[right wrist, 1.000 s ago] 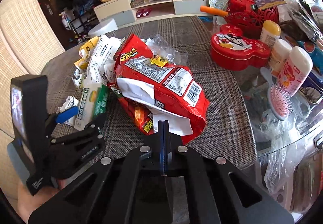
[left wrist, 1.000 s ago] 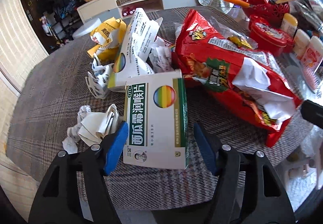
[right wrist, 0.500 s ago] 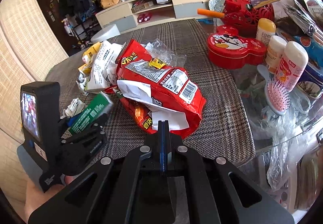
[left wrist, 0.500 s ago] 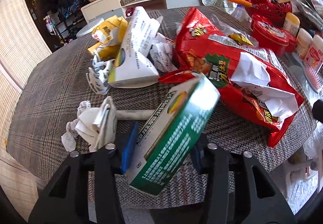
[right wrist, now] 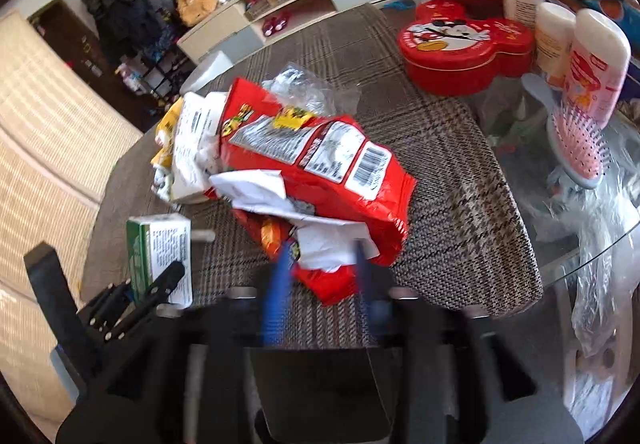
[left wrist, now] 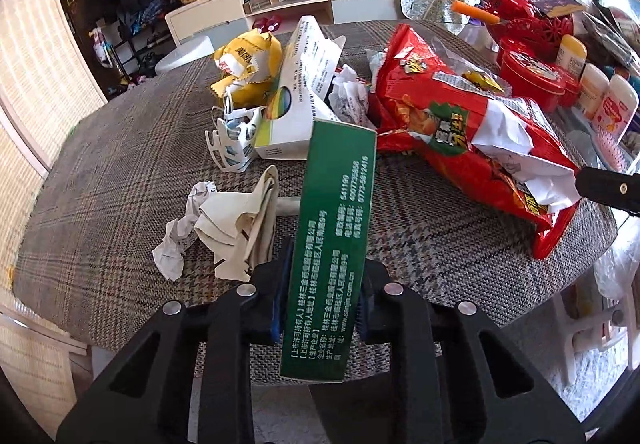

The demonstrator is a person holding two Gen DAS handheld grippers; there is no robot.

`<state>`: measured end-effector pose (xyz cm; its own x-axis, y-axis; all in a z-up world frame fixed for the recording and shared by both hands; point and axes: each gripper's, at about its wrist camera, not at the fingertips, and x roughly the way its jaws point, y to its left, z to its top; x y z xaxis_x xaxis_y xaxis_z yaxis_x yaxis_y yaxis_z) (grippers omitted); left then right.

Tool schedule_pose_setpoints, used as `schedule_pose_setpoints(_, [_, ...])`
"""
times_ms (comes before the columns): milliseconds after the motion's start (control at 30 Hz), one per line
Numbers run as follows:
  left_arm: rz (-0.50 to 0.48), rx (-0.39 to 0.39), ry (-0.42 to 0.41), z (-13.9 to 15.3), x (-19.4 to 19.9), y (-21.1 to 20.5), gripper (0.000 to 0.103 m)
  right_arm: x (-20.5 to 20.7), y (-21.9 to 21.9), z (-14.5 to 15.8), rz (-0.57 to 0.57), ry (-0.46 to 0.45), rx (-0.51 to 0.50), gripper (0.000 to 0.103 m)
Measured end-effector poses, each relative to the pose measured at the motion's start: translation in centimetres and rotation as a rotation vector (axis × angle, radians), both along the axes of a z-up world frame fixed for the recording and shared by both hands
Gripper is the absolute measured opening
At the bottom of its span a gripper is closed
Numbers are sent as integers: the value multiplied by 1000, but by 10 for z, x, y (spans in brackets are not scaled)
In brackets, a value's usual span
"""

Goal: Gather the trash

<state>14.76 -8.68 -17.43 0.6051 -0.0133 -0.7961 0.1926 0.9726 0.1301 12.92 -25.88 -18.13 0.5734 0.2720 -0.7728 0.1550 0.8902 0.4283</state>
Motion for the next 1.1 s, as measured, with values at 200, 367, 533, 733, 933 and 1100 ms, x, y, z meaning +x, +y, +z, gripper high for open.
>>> schedule_pose_setpoints(200, [-17,-46,45,-8,12,2,28,8,1,7,-9,-41,-2,57])
schedule_pose_setpoints(367, [-23,-52,77,-20,17,0,34,22,-1,-4,-5,-3,-28,57])
schedule_pose_setpoints(533, [-20,-71,93,-25,21,3,36,16,-6,7,-14,-40,-20,57])
schedule_pose_setpoints(733, [-24,-65,95,-28,22,-4,45,17,3,3,34,3,-4,56])
schedule_pose_setpoints(933, [-25,-78,98,-30,21,-6,48,15,-2,-14,23,60,-8,56])
schedule_pose_setpoints(1100, [-32,-87,99,-31,22,-7,48,18,3,-21,49,75,39,54])
